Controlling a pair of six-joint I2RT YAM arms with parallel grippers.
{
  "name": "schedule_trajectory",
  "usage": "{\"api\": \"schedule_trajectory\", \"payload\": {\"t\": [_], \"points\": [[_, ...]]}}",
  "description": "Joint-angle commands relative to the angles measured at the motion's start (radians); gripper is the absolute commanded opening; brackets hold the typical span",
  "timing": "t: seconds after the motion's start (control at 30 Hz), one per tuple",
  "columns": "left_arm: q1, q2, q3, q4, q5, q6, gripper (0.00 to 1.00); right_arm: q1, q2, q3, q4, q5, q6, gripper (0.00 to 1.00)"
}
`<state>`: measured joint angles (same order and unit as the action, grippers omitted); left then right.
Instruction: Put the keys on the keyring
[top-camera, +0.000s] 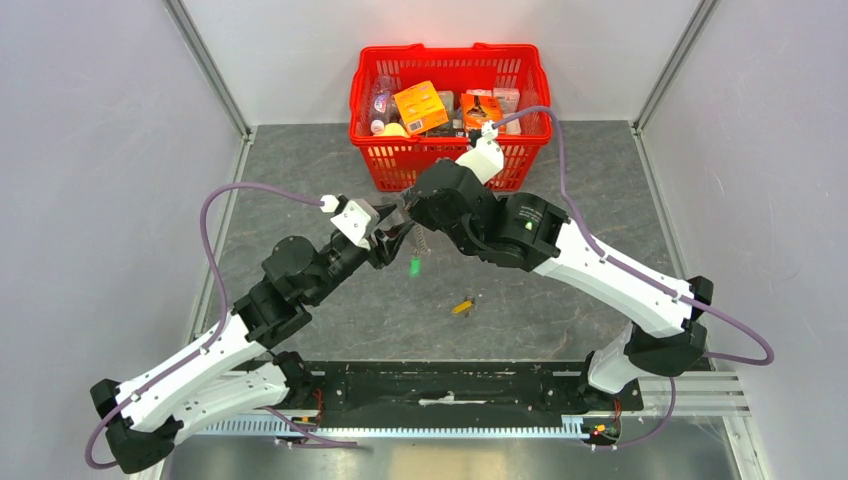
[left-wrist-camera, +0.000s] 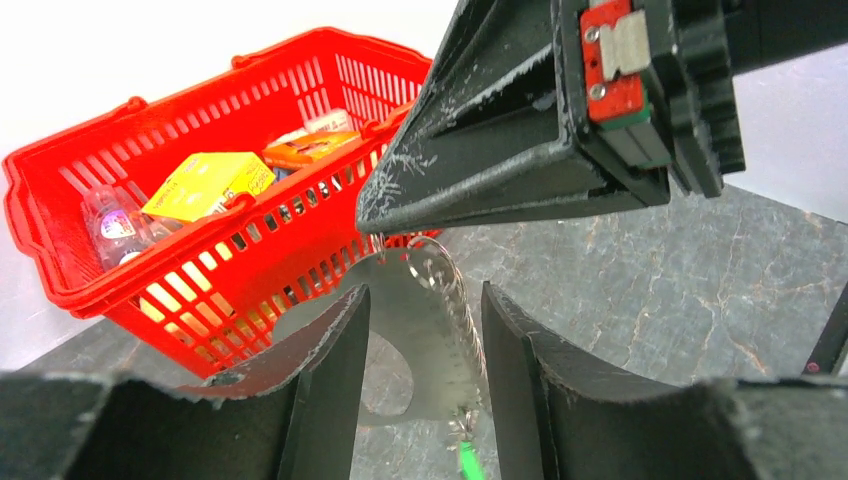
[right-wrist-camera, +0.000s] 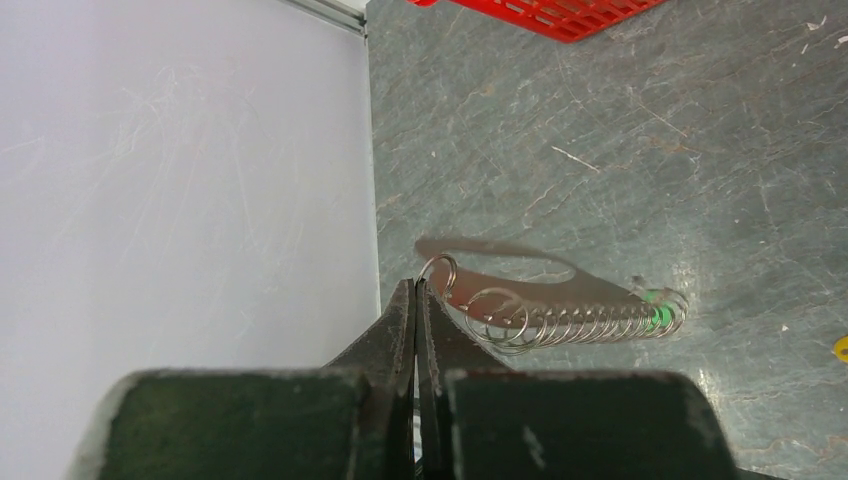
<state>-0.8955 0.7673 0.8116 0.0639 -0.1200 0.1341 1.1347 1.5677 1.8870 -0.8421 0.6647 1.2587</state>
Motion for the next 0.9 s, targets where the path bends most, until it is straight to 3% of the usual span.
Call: {"api": "schedule_trajectory", "payload": {"t": [0.0, 0.7, 0.87], "points": [[-0.002, -0.007, 0.02, 0.082, 0.005, 0.024, 0.52, -0.002, -0.025, 0.014, 0.056, 0.006, -0.006, 0.0], [-0.002, 0.042, 0.035, 0.148, -0.021, 0.044, 0.4, -0.001, -0.016, 0.015, 0.078, -0.019, -0.005, 0.0], [-0.002, 0.048, 0.038, 0.152, -0.034, 0.051, 0.26, -0.002, -0.019, 0.012, 0.078, -0.025, -0.003, 0.0]]}}
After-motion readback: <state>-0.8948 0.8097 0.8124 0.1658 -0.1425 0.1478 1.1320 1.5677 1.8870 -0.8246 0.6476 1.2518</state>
